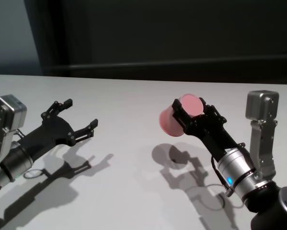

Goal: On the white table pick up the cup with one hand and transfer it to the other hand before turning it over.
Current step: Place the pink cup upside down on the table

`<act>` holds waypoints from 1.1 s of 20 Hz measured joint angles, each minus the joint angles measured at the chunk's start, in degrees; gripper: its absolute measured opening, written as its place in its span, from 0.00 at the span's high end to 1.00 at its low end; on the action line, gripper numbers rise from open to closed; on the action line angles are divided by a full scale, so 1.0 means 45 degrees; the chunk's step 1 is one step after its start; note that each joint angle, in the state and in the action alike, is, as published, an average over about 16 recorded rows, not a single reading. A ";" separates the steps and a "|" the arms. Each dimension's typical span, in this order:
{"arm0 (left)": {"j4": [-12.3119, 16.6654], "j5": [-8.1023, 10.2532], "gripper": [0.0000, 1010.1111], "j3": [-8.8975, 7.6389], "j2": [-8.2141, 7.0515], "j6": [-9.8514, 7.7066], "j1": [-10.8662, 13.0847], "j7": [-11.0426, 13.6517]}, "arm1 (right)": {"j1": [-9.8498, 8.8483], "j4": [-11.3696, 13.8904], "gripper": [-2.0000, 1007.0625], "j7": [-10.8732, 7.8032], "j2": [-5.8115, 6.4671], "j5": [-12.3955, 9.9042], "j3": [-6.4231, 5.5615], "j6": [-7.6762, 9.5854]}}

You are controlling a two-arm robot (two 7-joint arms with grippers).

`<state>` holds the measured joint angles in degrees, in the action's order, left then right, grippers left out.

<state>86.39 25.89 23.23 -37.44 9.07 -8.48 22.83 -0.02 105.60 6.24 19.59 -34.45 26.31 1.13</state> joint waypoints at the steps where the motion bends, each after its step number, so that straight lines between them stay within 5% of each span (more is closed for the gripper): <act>1: 0.0000 0.0000 0.01 0.0000 0.0000 0.0000 0.0000 0.0000 | 0.0017 -0.0044 0.27 0.0001 -0.0010 0.0052 -0.0002 0.0075; 22: 0.0001 0.0000 0.01 0.0000 0.0000 0.0000 0.0000 0.0000 | 0.1267 -0.1617 0.27 -0.1068 -0.0342 0.0901 0.0450 0.2059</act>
<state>86.39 25.90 23.23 -37.44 9.07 -8.48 22.83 5.68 98.33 1.43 18.05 -30.39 28.33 10.39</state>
